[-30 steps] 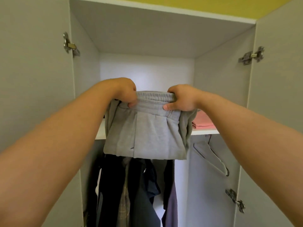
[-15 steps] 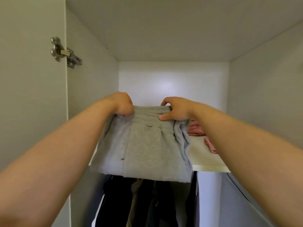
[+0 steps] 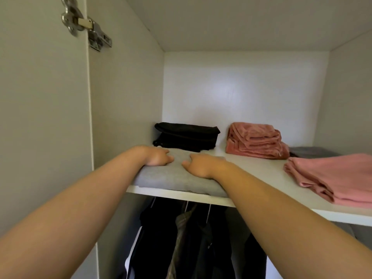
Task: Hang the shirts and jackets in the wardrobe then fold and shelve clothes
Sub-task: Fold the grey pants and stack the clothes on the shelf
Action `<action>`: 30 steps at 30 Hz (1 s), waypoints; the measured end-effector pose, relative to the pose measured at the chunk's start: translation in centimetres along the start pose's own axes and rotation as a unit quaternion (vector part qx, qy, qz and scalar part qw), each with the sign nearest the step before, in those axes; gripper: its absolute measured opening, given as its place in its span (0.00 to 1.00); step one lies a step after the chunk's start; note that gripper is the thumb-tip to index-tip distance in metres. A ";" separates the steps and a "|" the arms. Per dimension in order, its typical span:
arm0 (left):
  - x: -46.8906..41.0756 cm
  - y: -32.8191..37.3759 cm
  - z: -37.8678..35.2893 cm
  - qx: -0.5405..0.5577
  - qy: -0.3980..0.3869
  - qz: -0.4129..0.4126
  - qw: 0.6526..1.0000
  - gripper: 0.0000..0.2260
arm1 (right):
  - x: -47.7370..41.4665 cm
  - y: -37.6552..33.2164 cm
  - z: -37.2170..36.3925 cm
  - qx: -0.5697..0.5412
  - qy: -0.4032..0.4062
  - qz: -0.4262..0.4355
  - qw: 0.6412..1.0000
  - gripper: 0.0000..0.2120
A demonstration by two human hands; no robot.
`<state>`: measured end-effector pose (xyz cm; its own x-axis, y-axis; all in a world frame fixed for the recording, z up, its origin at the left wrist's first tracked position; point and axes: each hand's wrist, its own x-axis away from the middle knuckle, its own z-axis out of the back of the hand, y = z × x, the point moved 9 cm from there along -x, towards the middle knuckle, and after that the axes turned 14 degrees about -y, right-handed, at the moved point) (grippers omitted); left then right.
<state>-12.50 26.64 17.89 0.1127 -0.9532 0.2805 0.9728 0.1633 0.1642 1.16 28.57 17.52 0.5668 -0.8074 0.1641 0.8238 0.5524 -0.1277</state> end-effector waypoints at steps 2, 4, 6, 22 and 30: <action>-0.7 -1.9 0.3 0.025 -0.001 0.020 0.999 0.27 | -1.5 -0.7 0.2 -0.031 0.016 0.009 0.999 0.28; -1.4 -3.3 0.6 0.048 0.011 0.036 0.998 0.27 | -2.7 -1.0 0.3 -0.052 0.025 0.012 0.998 0.29; -1.8 -3.9 0.8 0.060 0.026 0.045 0.997 0.26 | -3.5 -0.9 0.6 -0.060 0.037 0.017 0.997 0.29; 2.7 28.1 0.0 -0.131 0.097 -0.278 0.947 0.18 | 18.1 20.9 9.3 -0.009 0.230 -0.297 0.927 0.12; -1.8 38.4 -1.6 0.006 0.056 -0.275 0.960 0.25 | 29.7 30.9 4.7 -0.034 0.218 -0.483 0.848 0.18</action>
<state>25.00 34.17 22.18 -0.3946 -0.9178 0.0445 0.8893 -0.3693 0.2695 43.50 22.62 23.05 -0.4414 -0.8845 -0.1511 0.8901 -0.4102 -0.1988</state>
